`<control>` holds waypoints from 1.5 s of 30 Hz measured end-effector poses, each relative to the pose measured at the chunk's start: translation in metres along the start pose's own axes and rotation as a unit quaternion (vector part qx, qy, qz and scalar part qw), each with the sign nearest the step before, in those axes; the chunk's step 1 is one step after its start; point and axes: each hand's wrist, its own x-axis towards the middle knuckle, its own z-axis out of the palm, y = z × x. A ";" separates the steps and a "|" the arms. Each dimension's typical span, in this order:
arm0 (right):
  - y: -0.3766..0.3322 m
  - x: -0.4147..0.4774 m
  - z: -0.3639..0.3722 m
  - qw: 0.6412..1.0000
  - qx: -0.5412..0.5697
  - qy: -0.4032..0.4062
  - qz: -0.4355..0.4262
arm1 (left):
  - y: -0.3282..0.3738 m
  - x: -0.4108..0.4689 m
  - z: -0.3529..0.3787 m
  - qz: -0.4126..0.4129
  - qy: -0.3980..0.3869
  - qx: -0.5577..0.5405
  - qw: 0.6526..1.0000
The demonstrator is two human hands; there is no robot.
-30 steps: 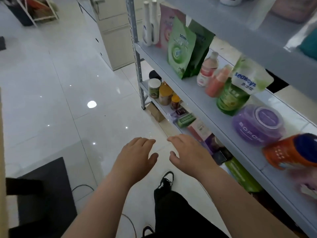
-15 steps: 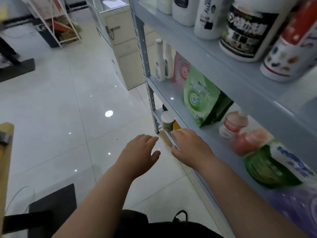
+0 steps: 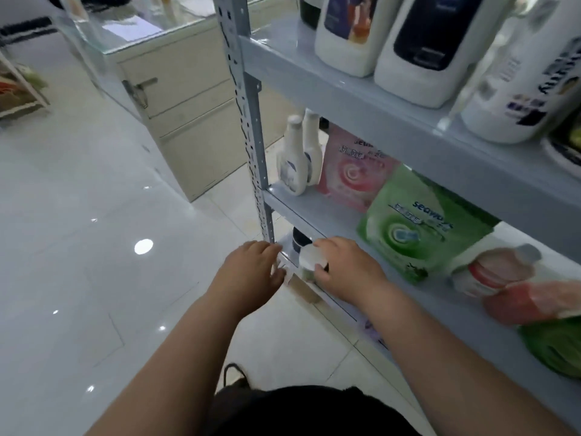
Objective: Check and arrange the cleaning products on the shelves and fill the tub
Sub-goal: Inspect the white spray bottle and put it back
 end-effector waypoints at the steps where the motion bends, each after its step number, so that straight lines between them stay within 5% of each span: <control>1: -0.013 0.009 0.001 1.000 0.007 0.006 0.014 | -0.016 0.007 -0.007 0.013 -0.002 0.002 1.000; 13: -0.060 0.110 -0.002 0.974 0.150 0.048 0.161 | -0.099 0.103 -0.036 0.105 -0.033 0.010 0.994; 21: -0.043 0.190 -0.014 0.857 0.403 0.194 0.255 | -0.127 0.168 -0.055 0.115 -0.060 0.046 0.991; 32: -0.043 0.225 0.007 0.827 0.420 0.262 0.267 | -0.140 0.221 -0.056 0.184 -0.109 0.030 0.976; 38: -0.065 0.212 0.023 0.778 0.469 0.295 0.296 | -0.162 0.238 -0.056 0.196 -0.161 -0.100 0.962; 42: -0.094 0.187 0.042 0.711 0.525 0.320 0.340 | -0.170 0.240 -0.051 0.159 -0.231 -0.222 0.934; 45: -0.123 0.168 0.057 0.605 0.632 0.346 0.338 | -0.174 0.236 -0.047 0.177 -0.281 -0.277 0.902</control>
